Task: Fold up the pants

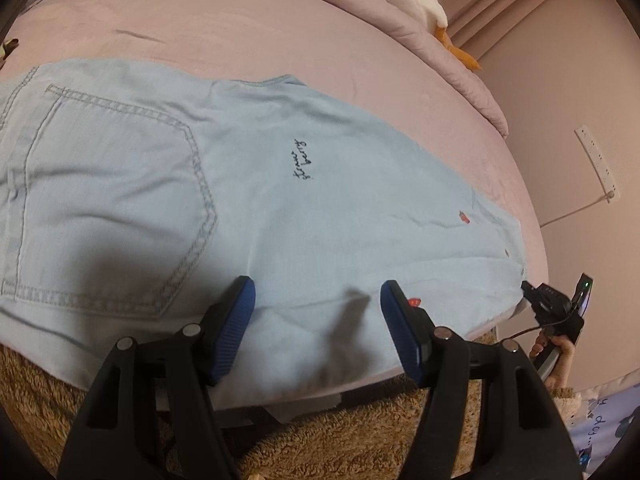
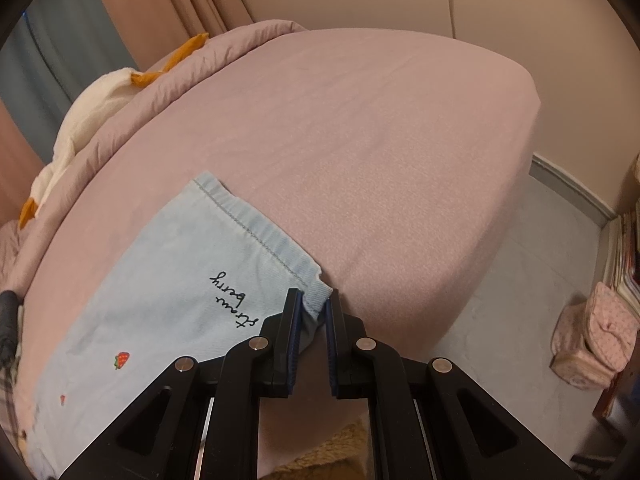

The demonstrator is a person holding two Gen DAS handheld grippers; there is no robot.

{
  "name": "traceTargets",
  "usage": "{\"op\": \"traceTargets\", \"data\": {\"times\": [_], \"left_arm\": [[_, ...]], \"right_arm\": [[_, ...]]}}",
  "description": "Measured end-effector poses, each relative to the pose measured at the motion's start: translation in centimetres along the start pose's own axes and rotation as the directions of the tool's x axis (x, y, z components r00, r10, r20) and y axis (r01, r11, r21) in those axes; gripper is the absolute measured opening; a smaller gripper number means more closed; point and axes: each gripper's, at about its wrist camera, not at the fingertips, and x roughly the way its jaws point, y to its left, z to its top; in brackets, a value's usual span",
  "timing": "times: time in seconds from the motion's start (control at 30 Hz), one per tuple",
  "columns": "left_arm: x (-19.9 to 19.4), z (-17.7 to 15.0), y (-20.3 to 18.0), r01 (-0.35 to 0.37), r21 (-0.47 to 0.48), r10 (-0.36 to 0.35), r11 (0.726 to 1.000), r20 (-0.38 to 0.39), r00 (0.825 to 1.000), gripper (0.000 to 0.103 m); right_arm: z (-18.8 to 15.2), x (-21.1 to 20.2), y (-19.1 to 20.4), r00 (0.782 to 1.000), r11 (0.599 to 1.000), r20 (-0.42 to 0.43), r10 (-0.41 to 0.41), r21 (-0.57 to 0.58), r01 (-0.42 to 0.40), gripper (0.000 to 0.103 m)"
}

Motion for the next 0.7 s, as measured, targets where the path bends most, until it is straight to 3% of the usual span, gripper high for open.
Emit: {"op": "traceTargets", "data": {"times": [0.23,0.33,0.37,0.4,0.43,0.47,0.5,0.7], "left_arm": [[-0.6,-0.5,-1.1,-0.042,0.046,0.042,0.998,-0.01,0.999,0.065],[-1.8,-0.4,-1.6,-0.045,0.061,0.045,0.997,0.01,0.999,0.075],[-2.1,-0.3,-1.7,-0.042,0.06,0.04,0.997,0.024,0.999,0.085],[-2.8,-0.2,-2.0,-0.038,0.063,0.034,0.997,0.054,0.998,0.093],[-3.1,-0.1,-2.3,-0.039,0.067,0.034,0.997,0.074,0.997,0.096],[-3.4,-0.1,-2.5,-0.043,0.073,0.037,0.996,0.094,0.995,0.098],[-3.6,0.0,-2.8,-0.06,0.084,0.05,0.995,0.111,0.993,0.099],[-2.7,0.7,-3.7,-0.07,0.108,0.059,0.992,0.108,0.992,0.099]], "right_arm": [[0.2,0.0,0.3,1.0,1.0,-0.02,-0.008,-0.008,0.008,0.007],[1.9,-0.6,0.9,0.996,1.0,-0.087,-0.009,-0.03,0.006,0.012],[2.4,-1.4,1.3,0.997,0.998,-0.073,0.013,-0.058,-0.017,0.019],[2.7,-2.3,1.7,0.999,0.997,-0.046,0.022,-0.079,-0.026,0.035],[2.7,-3.1,2.0,1.0,0.995,-0.017,0.024,-0.096,-0.025,0.049],[2.6,-3.9,2.2,1.0,0.994,0.014,0.023,-0.111,-0.021,0.076],[2.3,-4.8,2.3,0.998,0.992,0.047,0.03,-0.124,-0.024,0.085],[-0.2,-3.7,0.0,0.99,0.991,0.039,0.135,-0.016,-0.134,0.085]]}}
